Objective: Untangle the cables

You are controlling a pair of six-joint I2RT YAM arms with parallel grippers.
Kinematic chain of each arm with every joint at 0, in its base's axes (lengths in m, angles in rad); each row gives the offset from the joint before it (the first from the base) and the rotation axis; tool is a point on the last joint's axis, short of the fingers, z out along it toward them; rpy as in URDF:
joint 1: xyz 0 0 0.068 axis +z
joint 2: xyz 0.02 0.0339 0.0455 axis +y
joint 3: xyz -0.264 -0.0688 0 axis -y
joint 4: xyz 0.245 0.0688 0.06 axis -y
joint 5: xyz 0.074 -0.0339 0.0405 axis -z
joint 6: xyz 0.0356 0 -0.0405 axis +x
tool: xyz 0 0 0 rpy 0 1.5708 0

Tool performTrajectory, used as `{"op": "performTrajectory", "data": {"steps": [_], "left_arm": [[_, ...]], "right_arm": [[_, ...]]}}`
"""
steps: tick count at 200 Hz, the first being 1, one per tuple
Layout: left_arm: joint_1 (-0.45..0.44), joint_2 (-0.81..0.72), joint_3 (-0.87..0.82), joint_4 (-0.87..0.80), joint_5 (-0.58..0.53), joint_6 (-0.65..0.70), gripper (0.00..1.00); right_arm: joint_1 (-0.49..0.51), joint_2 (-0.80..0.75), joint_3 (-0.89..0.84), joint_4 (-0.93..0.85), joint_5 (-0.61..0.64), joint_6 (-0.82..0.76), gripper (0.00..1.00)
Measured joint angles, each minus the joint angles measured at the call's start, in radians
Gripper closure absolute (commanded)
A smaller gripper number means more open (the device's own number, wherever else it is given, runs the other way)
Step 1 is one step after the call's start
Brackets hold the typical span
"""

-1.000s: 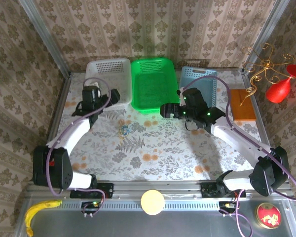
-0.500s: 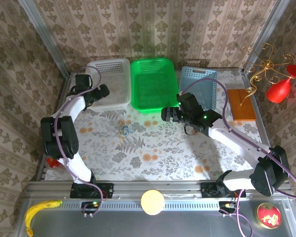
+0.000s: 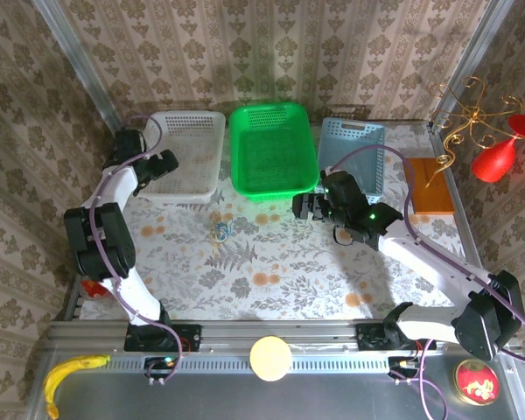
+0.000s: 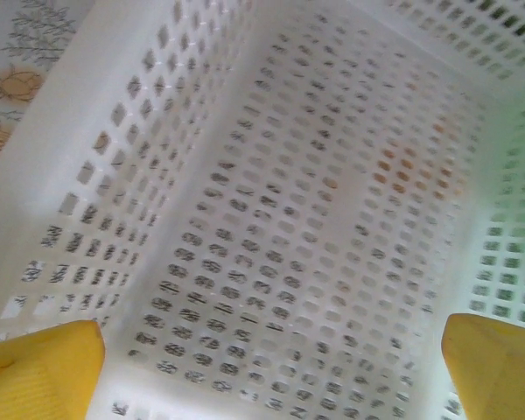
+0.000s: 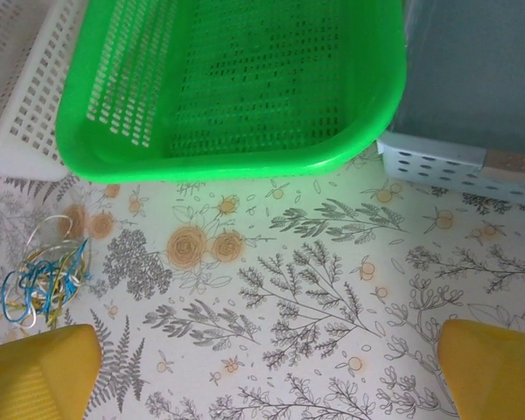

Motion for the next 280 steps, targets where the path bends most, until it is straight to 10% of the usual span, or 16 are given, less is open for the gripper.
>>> {"op": "performTrajectory", "data": {"steps": [55,120,280], "left_arm": [[-0.187,-0.301,-0.094,0.068,0.089,-0.008,0.00],[-0.493,-0.695,-0.659,0.189,-0.028,-0.139,0.00],[-0.666,-0.336,-0.669,0.417,-0.031,-0.139,0.00]], "right_arm": [[0.002,-0.001,-0.037,0.057,-0.127,-0.026,0.03],[0.020,0.002,-0.100,0.116,-0.187,0.013,0.07],[0.028,-0.029,-0.120,0.111,-0.160,0.060,0.06]]}}
